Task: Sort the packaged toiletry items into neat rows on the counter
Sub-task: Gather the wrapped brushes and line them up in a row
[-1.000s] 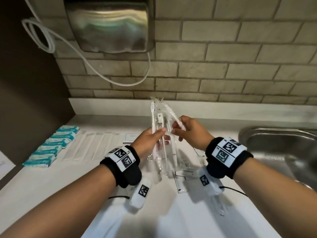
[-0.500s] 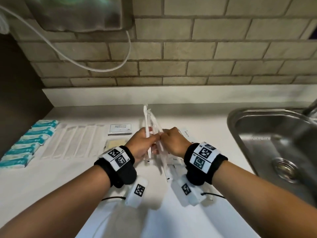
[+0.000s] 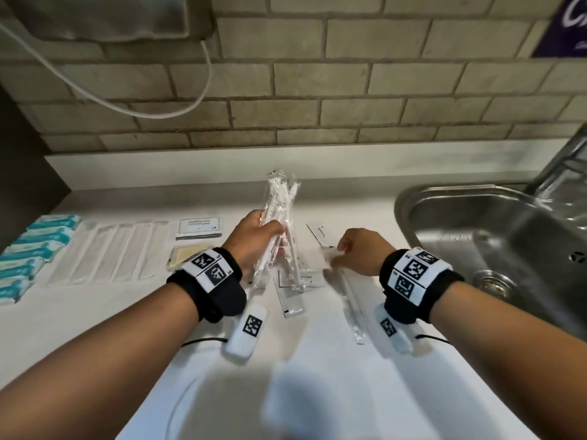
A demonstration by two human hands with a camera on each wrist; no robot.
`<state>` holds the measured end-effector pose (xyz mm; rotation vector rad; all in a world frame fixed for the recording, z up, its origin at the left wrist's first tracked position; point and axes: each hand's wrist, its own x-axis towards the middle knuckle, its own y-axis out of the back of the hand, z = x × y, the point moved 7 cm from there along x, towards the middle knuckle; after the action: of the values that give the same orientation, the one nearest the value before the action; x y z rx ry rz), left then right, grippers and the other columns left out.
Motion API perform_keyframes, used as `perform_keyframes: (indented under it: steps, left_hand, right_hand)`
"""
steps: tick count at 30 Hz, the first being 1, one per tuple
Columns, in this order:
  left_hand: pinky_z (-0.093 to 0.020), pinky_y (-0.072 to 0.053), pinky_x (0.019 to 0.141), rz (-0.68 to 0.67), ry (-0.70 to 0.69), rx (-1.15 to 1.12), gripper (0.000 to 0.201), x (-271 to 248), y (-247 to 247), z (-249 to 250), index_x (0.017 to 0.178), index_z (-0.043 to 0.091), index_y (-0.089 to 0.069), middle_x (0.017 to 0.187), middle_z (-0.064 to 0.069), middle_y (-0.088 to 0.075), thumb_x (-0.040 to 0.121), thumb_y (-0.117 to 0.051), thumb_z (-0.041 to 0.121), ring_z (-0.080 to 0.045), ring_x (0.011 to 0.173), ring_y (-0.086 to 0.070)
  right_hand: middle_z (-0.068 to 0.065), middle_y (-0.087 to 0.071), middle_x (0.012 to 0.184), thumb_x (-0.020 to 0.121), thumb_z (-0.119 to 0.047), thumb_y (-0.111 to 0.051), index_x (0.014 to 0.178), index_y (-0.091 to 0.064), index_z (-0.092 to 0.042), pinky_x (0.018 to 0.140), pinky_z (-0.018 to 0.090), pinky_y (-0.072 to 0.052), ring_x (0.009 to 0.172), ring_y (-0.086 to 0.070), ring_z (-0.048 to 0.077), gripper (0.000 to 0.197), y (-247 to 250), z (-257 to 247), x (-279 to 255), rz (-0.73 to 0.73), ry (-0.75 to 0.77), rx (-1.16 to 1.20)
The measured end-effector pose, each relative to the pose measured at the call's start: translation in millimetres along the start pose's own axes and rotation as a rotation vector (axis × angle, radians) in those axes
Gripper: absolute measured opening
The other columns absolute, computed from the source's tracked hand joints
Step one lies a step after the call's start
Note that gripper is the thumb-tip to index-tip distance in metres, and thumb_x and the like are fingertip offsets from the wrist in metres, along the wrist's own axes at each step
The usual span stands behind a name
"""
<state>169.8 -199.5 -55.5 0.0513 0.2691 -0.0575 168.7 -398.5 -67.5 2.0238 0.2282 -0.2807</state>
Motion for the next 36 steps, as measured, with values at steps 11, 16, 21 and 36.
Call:
perform_keyframes:
  steps: [11,16,21,36]
  left_hand:
    - [-0.059,-0.053,0.084,0.078,0.058,-0.065,0.028,-23.7,14.4,-16.3,0.115,0.016,-0.053,0.102,-0.018,-0.070,0.088,-0.055,0.013,-0.028,0.079,-0.071]
    - [-0.055,-0.052,0.090,0.084,0.077,-0.064,0.030,-30.9,21.9,-19.4,0.118,0.016,-0.054,0.101,-0.012,-0.074,0.088,-0.056,0.018,-0.030,0.090,-0.070]
    - [-0.030,-0.057,0.078,0.057,0.018,-0.007,0.034,-32.7,31.7,-9.3,0.117,0.015,-0.054,0.108,-0.008,-0.072,0.087,-0.069,0.017,-0.019,0.093,-0.071]
    - [-0.016,-0.045,0.051,0.329,-0.018,0.096,0.037,-53.7,105.7,-12.1,0.118,0.014,-0.051,0.100,-0.005,-0.066,0.085,-0.067,0.008,-0.012,0.076,-0.062]
  right_hand:
    - [0.020,-0.074,0.088,0.085,-0.007,-0.063,0.096,-0.067,0.003,0.078,0.034,-0.060,0.068,-0.069,0.024,0.015,-12.6,-2.5,-2.3,-0.156,-0.034,0.034]
    - [0.008,-0.065,0.070,0.084,-0.007,-0.070,0.092,-0.050,-0.011,0.057,0.030,-0.057,0.051,-0.062,0.016,0.022,7.0,-62.5,2.1,-0.020,0.162,0.413]
    - [0.009,-0.067,0.077,0.087,-0.007,-0.064,0.095,-0.055,-0.010,0.067,0.037,-0.060,0.055,-0.065,0.015,0.012,-16.2,-102.2,8.2,-0.029,0.262,0.485]
    - [-0.005,-0.059,0.121,0.082,-0.030,-0.064,0.126,-0.058,-0.030,0.096,0.030,-0.043,0.117,-0.054,0.022,0.044,-96.1,-124.2,8.6,-0.308,0.644,-0.394]
